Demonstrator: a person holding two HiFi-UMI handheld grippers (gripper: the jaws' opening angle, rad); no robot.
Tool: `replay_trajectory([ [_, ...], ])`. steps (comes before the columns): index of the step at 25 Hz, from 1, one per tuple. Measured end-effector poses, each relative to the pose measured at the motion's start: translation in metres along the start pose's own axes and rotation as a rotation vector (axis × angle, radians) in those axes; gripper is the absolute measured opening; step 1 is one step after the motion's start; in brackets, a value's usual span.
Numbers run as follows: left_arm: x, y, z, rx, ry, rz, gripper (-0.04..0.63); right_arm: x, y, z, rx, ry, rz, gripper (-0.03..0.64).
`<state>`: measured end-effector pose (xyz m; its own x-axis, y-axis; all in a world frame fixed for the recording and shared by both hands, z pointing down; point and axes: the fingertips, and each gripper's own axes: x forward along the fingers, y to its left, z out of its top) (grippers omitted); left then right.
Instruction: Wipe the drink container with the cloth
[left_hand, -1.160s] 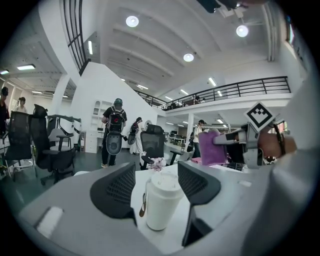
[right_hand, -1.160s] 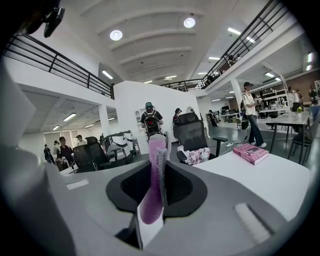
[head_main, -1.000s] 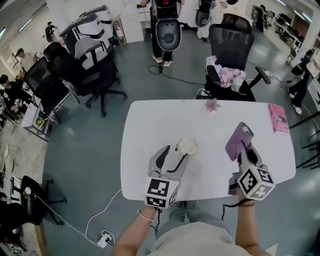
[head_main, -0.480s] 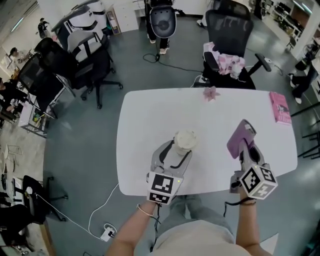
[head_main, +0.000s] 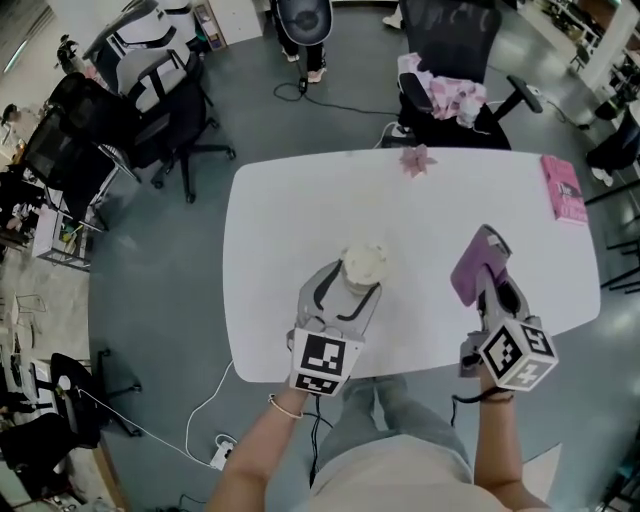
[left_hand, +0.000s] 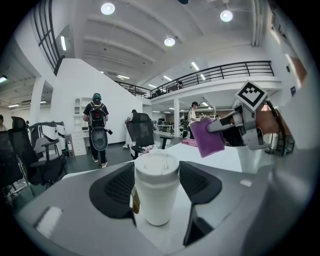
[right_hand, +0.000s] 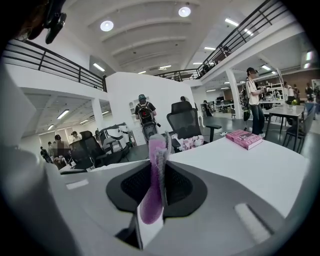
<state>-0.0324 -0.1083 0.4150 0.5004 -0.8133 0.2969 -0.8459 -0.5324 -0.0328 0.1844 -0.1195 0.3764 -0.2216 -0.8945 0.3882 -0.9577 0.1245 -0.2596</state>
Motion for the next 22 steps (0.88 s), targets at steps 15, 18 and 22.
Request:
replay_trajectory([
  [15,0.005,-0.001,-0.001,-0.019,-0.021,-0.029,0.296,0.014,0.009,-0.01,-0.011,0.043,0.062,0.071],
  [18,0.006,-0.002,-0.001,-0.015,-0.024,-0.044,0.29,0.017,0.011,-0.009,-0.015,0.044,0.073,0.072],
  [22,0.005,-0.001,-0.003,-0.017,-0.031,-0.045,0.288,0.02,0.014,-0.008,-0.025,0.048,0.085,0.071],
])
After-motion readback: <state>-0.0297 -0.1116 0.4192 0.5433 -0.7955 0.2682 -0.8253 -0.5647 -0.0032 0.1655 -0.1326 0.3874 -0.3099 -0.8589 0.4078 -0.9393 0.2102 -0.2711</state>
